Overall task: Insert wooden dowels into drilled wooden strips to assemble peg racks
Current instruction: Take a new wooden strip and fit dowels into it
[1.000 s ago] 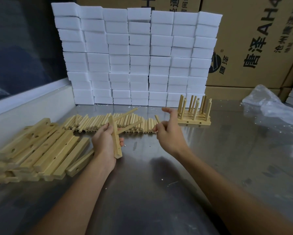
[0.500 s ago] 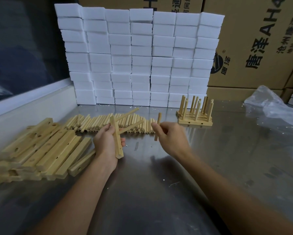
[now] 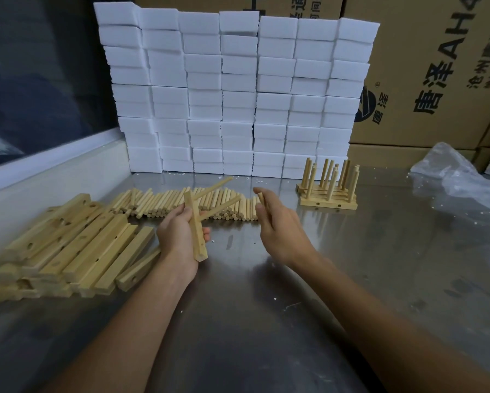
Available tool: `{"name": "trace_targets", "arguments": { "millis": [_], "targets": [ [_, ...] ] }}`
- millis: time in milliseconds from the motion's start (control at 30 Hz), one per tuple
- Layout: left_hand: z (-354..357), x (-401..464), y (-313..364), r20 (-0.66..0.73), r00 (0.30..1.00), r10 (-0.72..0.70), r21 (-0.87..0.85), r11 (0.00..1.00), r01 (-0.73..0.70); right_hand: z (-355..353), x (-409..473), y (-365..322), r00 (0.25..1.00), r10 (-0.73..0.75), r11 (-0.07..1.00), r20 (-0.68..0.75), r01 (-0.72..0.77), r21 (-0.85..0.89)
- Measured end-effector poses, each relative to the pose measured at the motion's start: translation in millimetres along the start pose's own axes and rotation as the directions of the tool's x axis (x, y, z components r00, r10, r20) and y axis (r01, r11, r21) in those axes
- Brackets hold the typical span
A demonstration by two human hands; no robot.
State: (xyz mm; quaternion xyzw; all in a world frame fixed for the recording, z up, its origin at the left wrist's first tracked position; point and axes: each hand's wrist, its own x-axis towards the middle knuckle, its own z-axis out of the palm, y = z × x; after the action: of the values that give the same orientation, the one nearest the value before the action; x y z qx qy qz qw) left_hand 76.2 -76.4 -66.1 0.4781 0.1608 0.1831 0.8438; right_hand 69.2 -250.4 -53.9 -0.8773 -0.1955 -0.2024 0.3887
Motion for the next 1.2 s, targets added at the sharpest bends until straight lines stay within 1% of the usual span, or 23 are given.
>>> {"name": "trace_targets", "arguments": {
  "millis": [200,367,467,600,767,900,1067,1200],
  "targets": [
    [1.2,-0.5,1.0,0.006,1.000,-0.026,-0.004,1.000,0.026,-2.3,0.6,-9.0,0.998,-0.060,0.992,-0.029,0.056,-0.113],
    [2.2,-4.9,2.0,0.046,0.997,-0.058,-0.047,0.997,0.060,0.0,-2.0,-14.7,0.996,-0.082,0.986,0.034,0.086,-0.143],
    [2.6,-5.9,2.9,0.062,0.995,-0.078,-0.058,0.995,0.082,2.6,-2.8,-20.2,0.989,-0.121,0.984,0.090,0.132,-0.123],
    [2.8,-8.2,4.7,0.083,0.991,-0.103,-0.050,0.993,0.108,5.0,-4.0,-25.7,0.972,-0.205,0.976,0.112,0.211,-0.044],
    [4.4,-9.1,5.8,0.106,0.988,-0.116,-0.050,0.991,0.122,9.5,-5.9,-32.0,0.955,-0.240,0.970,0.173,0.230,0.077],
    [4.2,-8.8,5.8,0.134,0.982,-0.137,-0.027,0.990,0.142,12.8,-7.3,-34.2,0.948,-0.252,0.968,0.196,0.242,0.071],
    [4.1,-10.1,6.5,0.122,0.981,-0.151,0.013,0.988,0.151,11.2,-7.5,-34.2,0.946,-0.228,0.973,0.232,0.228,0.028],
    [4.9,-11.3,9.6,0.173,0.969,-0.175,0.031,0.985,0.172,10.3,-8.2,-36.9,0.940,-0.254,0.964,0.228,0.265,-0.017]
  ]
}}
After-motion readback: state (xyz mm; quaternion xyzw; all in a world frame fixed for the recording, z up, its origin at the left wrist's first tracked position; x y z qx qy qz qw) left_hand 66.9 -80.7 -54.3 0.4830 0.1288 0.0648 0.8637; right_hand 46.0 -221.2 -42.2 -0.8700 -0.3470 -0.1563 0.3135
